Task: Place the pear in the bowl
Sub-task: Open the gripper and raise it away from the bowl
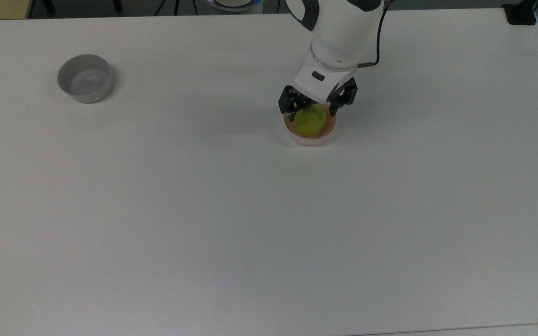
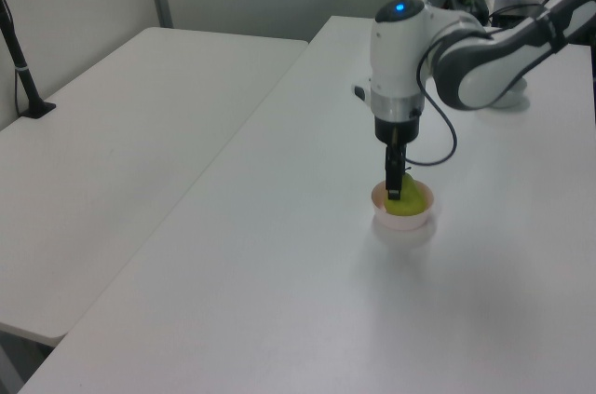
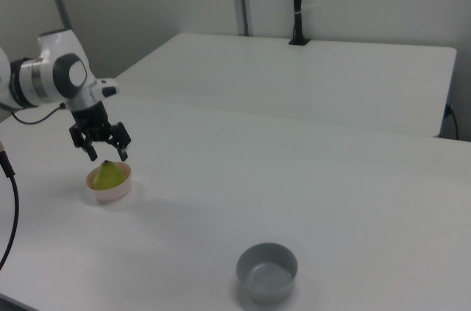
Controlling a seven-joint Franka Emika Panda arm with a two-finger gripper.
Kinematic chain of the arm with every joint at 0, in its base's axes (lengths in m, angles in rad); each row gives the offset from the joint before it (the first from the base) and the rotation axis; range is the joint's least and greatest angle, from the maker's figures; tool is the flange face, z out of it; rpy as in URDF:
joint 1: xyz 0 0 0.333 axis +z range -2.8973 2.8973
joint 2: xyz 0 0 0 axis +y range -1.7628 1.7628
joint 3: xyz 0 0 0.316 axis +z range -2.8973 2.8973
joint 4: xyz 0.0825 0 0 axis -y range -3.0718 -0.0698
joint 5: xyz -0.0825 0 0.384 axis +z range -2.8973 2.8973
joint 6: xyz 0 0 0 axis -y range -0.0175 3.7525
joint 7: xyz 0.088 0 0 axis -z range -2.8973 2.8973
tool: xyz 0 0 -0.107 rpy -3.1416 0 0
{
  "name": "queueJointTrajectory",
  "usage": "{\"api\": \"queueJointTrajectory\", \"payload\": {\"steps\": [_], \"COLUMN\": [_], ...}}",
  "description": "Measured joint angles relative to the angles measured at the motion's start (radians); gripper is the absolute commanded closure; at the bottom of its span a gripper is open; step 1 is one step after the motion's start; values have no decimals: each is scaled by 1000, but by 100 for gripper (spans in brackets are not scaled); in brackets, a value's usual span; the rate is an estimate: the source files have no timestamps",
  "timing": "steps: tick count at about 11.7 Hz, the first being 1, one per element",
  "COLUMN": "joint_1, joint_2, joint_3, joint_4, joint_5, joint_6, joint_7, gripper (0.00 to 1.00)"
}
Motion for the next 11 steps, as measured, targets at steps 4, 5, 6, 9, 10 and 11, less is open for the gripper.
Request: {"api": "queueJointTrajectory", "payload": {"steps": [4,5,6,9,10,11], "joint_1": [0,0,-1,-4,-8,-15], "joint_2": [-65,-76,-83,-123,-139,-152], "joint_3": [0,0,0,-11,-29,-65], "joint_4": [145,193,242,342,347,347], "joint_5": [0,4,9,14,31,60], "joint_6": [-201,-271,-332,-459,-475,-484], "joint_7": [1,1,1,-18,-41,-81], "gripper": [0,0,0,0,0,0]}}
